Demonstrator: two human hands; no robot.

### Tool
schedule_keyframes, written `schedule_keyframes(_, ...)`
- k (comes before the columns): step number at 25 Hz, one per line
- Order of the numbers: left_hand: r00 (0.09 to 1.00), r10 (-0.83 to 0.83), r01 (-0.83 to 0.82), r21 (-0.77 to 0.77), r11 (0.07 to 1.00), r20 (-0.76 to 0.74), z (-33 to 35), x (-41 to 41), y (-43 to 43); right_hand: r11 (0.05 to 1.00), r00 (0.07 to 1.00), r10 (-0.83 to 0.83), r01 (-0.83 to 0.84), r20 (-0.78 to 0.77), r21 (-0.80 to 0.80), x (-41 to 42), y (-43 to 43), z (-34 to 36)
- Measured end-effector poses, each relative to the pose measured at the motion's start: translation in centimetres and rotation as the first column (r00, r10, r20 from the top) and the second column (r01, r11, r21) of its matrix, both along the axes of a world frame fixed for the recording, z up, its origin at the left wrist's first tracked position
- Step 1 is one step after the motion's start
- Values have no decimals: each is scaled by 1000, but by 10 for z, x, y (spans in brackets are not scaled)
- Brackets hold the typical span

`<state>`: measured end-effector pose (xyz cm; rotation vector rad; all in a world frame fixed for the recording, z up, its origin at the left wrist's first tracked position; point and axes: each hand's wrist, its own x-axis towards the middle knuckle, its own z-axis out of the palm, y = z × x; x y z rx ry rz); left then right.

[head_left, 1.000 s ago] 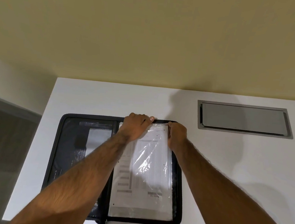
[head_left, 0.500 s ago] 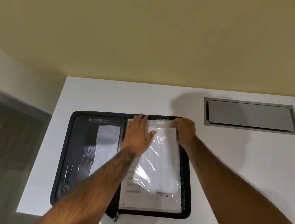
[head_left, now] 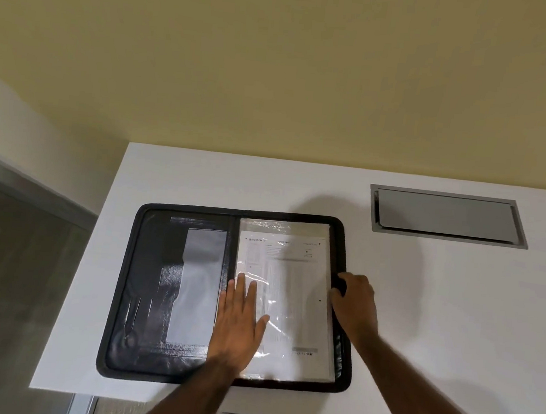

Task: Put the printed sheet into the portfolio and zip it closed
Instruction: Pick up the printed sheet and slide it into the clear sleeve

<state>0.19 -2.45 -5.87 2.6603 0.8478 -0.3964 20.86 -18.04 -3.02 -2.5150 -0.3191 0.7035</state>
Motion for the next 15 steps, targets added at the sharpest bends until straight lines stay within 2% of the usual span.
schedule_keyframes(5,998,-57,57,10,998,8,4,-6,7,995,998,68,-68,-5,-76,-33,-15,5)
schedule_keyframes(7,998,-9,8,13,1000,63,8,-20,14,988,994,112,-111,6,-110,-37,-17,8)
schedule_keyframes(9,984,148,-147,-21,989,99,14,-42,24,979,989,150,-148,4,-140,-40,-21,10)
schedule_keyframes(11,933,343,-342,-27,939,107,22,-73,35,977,986,165,-166,-22,-137,-44,-27,15)
schedule_keyframes(15,726,687,-681,-96,726,45,43,-130,58,991,987,122,-128,-106,-49,-49,-40,19)
